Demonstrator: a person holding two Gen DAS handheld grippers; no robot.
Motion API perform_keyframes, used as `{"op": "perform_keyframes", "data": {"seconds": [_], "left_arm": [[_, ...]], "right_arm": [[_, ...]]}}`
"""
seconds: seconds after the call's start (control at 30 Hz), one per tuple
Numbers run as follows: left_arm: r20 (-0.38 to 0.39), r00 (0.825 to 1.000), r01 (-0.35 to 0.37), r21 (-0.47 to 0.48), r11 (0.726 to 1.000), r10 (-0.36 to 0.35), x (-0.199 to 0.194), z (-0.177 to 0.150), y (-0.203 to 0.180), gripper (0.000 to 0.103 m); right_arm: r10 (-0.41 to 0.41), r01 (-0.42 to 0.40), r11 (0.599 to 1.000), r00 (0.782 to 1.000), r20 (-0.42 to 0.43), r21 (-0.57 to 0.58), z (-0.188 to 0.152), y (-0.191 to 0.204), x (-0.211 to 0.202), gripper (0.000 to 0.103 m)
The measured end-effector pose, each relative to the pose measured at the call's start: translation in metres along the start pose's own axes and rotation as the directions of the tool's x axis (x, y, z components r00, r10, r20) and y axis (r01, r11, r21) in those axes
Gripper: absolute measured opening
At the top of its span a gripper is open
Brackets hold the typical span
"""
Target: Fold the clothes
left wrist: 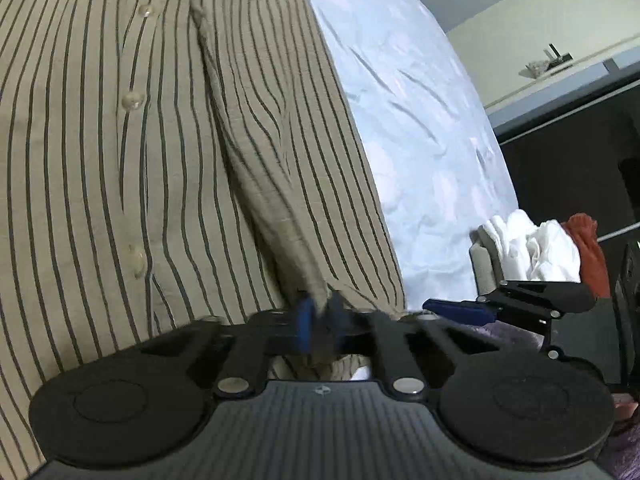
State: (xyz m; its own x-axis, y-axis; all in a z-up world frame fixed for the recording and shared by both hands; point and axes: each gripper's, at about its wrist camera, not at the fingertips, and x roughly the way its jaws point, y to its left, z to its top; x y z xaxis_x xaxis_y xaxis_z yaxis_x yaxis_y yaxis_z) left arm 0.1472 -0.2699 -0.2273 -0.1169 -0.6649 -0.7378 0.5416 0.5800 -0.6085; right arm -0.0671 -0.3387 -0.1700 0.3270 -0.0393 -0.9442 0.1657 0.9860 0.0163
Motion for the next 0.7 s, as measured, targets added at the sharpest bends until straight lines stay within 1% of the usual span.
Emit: {"op": "perform_keyframes", "data": {"seconds": [0.03, 0.07, 0.17, 0.27, 0.3, 0.37, 0.47, 0.57, 0.67, 0.7], "left_arm": [[0.008, 1.000, 0.002, 0.007, 1.000, -0.002, -0.003, 0.000, -0.001, 0.001], [0.016, 1.000, 0.004, 0.015, 1.000, -0.005, -0.005, -0.001, -0.003, 0.001], [0.050, 0.999, 0.001, 0.053, 0.999, -0.004, -0.026, -0.004, -0.011, 0.000], [0.083, 0.997, -0.004, 0.089, 0.996, -0.003, -0.050, -0.007, -0.019, 0.000], [0.089, 0.996, -0.011, 0.090, 0.996, 0.003, -0.055, -0.007, -0.019, 0.000], [0.088, 0.996, -0.024, 0.078, 0.997, 0.017, -0.061, -0.008, -0.015, 0.000], [0.056, 0.996, -0.070, 0.014, 0.997, 0.069, -0.054, -0.011, 0.005, 0.000], [0.015, 0.996, -0.090, -0.057, 0.994, 0.091, -0.038, -0.015, 0.028, 0.000], [-0.020, 0.998, -0.066, -0.114, 0.991, 0.064, -0.025, -0.016, 0.044, 0.000], [-0.034, 0.997, -0.078, -0.118, 0.990, 0.074, -0.021, -0.016, 0.047, 0.001]], "right_arm": [[0.006, -0.006, 1.000, 1.000, -0.001, -0.002, 0.000, 0.000, 0.000, 0.024], [0.005, -0.005, 1.000, 1.000, 0.005, -0.001, -0.001, 0.001, -0.002, 0.014], [-0.010, 0.010, 1.000, 0.999, 0.037, 0.007, -0.004, 0.003, -0.015, 0.002], [0.003, -0.003, 1.000, 0.997, 0.076, -0.002, -0.007, 0.011, -0.034, 0.002], [0.010, -0.009, 1.000, 0.996, 0.089, -0.009, -0.008, 0.014, -0.040, 0.002], [0.013, -0.010, 0.999, 0.996, 0.086, -0.040, -0.007, 0.025, -0.040, 0.002], [0.014, -0.008, 0.996, 0.997, 0.074, -0.090, -0.003, 0.041, -0.038, 0.002], [0.019, -0.013, 0.991, 0.999, 0.043, -0.137, 0.000, 0.057, -0.029, 0.002], [-0.007, 0.008, 0.983, 1.000, 0.006, -0.182, 0.001, 0.068, -0.017, 0.002], [-0.013, 0.013, 0.982, 1.000, 0.001, -0.189, 0.001, 0.070, -0.015, 0.004]]}}
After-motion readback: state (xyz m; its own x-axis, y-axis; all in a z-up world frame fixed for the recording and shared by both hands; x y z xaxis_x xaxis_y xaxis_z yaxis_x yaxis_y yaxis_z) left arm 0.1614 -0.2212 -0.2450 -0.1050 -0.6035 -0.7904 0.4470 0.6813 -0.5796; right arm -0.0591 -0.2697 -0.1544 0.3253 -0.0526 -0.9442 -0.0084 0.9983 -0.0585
